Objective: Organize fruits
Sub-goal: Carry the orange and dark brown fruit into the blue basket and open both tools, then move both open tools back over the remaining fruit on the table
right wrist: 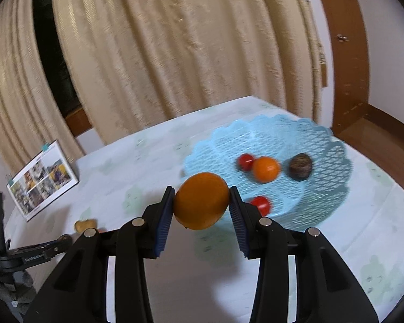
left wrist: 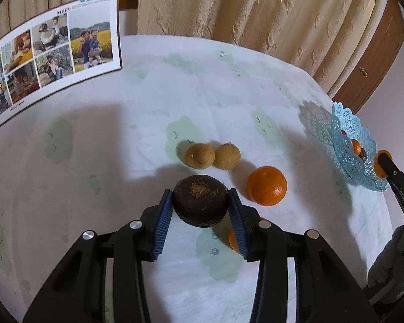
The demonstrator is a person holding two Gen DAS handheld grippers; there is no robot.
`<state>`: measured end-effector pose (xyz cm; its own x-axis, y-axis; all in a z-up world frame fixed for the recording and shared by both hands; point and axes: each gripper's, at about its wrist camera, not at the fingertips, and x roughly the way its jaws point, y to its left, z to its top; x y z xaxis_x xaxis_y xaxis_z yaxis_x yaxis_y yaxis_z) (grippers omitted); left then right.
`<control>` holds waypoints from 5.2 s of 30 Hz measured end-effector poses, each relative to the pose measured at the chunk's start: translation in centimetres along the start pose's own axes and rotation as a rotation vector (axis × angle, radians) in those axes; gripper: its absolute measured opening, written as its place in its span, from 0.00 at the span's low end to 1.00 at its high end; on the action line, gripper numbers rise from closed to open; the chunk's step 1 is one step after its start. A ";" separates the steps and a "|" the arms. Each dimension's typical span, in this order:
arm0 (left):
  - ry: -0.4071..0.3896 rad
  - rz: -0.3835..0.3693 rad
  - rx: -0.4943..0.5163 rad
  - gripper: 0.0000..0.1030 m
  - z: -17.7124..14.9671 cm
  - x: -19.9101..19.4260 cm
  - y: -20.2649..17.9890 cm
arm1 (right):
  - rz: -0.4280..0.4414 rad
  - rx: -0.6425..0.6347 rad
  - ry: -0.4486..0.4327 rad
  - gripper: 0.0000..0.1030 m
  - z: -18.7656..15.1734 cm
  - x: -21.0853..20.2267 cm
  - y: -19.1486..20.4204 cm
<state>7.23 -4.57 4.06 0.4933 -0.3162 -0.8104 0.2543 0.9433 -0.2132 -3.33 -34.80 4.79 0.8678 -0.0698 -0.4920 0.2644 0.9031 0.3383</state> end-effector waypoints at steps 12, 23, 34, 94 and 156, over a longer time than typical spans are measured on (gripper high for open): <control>-0.050 -0.002 0.034 0.41 0.3 -2.0 -1.8 | -0.121 0.113 -0.019 0.41 0.6 -0.2 -6.5; -0.084 -0.028 0.120 0.41 1.1 -3.4 -6.8 | -0.179 0.187 -0.102 0.49 0.2 -1.9 -9.7; -0.092 -0.095 0.239 0.41 1.7 -2.5 -14.5 | -0.182 0.284 -0.163 0.49 -0.2 -3.4 -11.5; -0.145 0.046 0.085 0.79 4.8 -2.2 -7.6 | -0.257 0.252 -0.224 0.60 -0.9 -4.6 -10.6; -0.041 0.090 -0.061 0.33 3.7 3.8 3.1 | -0.218 0.056 -0.176 0.65 -2.6 -3.5 -4.9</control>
<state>12.94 -3.27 2.31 0.5459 -0.2323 -0.8050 0.1565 0.9722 -0.1744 -8.77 -37.89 2.79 0.8463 -0.3371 -0.4125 0.4716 0.8342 0.2859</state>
